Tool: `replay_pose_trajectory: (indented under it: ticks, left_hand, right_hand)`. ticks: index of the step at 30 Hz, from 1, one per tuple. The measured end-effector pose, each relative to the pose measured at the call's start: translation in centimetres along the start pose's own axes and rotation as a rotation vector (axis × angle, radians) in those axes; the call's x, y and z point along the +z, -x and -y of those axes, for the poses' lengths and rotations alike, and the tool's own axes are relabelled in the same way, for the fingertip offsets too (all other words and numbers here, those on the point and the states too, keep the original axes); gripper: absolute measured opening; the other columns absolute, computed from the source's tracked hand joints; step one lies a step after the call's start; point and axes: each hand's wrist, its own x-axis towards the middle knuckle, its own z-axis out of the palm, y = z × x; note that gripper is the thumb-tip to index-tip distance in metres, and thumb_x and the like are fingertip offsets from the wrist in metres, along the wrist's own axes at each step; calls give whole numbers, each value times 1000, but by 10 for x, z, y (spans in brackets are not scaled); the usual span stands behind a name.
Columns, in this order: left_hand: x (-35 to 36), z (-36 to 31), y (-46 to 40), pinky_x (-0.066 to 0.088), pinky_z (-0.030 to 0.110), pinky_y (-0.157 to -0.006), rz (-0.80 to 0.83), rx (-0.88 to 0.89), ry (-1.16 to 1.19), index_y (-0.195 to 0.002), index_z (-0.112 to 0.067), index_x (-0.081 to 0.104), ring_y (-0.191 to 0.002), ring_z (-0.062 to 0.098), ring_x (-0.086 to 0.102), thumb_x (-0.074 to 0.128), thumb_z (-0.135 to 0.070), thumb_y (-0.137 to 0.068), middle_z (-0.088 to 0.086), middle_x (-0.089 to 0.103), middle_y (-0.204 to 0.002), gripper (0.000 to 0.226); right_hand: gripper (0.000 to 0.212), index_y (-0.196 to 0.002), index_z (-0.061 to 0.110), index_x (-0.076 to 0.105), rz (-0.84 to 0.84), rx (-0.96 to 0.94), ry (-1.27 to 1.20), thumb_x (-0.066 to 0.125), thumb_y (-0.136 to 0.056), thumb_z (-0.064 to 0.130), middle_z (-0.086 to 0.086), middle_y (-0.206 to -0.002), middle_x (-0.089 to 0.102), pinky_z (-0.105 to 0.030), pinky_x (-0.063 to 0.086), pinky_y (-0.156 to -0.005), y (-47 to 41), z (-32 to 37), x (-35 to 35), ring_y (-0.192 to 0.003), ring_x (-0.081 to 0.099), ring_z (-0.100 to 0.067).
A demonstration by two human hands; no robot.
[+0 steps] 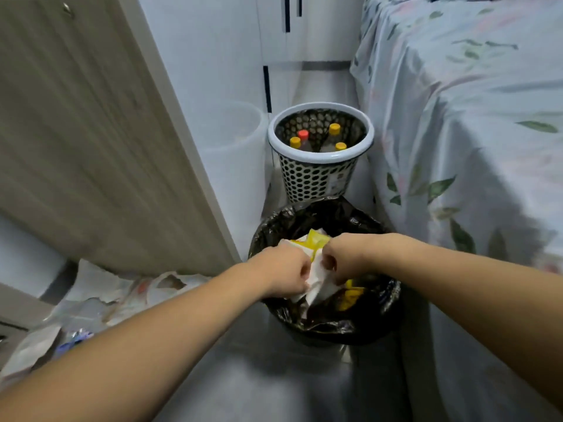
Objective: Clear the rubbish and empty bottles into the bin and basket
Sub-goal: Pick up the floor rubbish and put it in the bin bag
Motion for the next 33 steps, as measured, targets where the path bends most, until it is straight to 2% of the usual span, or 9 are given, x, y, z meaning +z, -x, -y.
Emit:
replay_pose_trajectory:
  ticks: [2, 4, 8, 12, 17, 27, 29, 31, 33]
  left_hand:
    - [7, -1, -4, 39, 32, -84, 136, 15, -191, -90, -30, 66, -98, 25, 56, 58, -32, -87, 1, 66, -101, 9]
    - [7, 2, -4, 38, 34, -91, 141, 40, -272, -100, -33, 69, -102, 26, 52, 54, -30, -89, 0, 65, -104, 19]
    - [-14, 18, 12, 38, 31, -88, -68, 57, -255, -103, -28, 68, -101, 23, 54, 53, -24, -85, -2, 66, -103, 23]
    - [-31, 50, 40, 52, 38, -76, -316, 38, -196, -97, -19, 63, -91, 25, 60, 46, -27, -87, 1, 66, -94, 21]
    - [-30, 103, 78, 51, 42, -83, -509, -24, -146, -111, -16, 59, -105, 25, 59, 44, -34, -92, 2, 61, -113, 30]
    - [12, 244, 186, 49, 41, -86, -562, -337, -71, -111, -12, 60, -107, 29, 59, 45, -38, -89, 8, 62, -112, 38]
    - [28, 275, 214, 49, 40, -86, -547, -407, -44, -110, -11, 60, -107, 29, 59, 44, -38, -88, 8, 62, -112, 39]
    - [46, 305, 242, 47, 37, -89, -551, -492, 0, -114, -12, 61, -111, 27, 58, 44, -37, -89, 7, 62, -116, 38]
    - [68, 333, 269, 47, 35, -90, -567, -597, 75, -118, -14, 60, -113, 27, 56, 49, -33, -91, 6, 61, -121, 35]
  right_hand:
    - [31, -110, 16, 68, 50, -36, 83, 65, -80, 20, -5, -105, 69, -30, 50, -81, -5, 4, 1, -99, 63, -26]
    - [28, -108, 13, 70, 52, -31, 132, 61, -82, 18, -8, -104, 71, -30, 51, -79, -5, 7, -9, -98, 65, -26]
    - [22, -96, 14, 74, -108, -19, 64, 60, -79, 21, -4, -95, 72, -36, 56, -80, 3, 9, -36, -90, 66, -24]
    - [31, -113, 22, 65, -282, -64, -65, 59, -83, 25, 4, -107, 65, -26, 47, -76, 14, 36, -58, -90, 56, -15]
    - [41, -125, 19, 56, -352, -154, -97, 57, -85, 24, -1, -119, 61, -28, 48, -82, 3, 100, -67, -104, 58, -19]
    - [51, -134, 12, 48, -320, -299, -15, 56, -86, 29, -11, -134, 51, -33, 40, -102, -61, 257, -51, -124, 48, -27]
    - [47, -128, 12, 51, -289, -340, -14, 55, -85, 32, -11, -129, 54, -34, 43, -97, -78, 291, -41, -120, 50, -29]
    - [32, -111, 14, 54, -258, -374, -9, 53, -83, 29, -8, -115, 57, -31, 44, -84, -92, 325, -30, -112, 54, -30]
    - [33, -114, 16, 54, -223, -413, -9, 53, -83, 27, -6, -115, 57, -30, 44, -84, -106, 359, -18, -111, 54, -27]
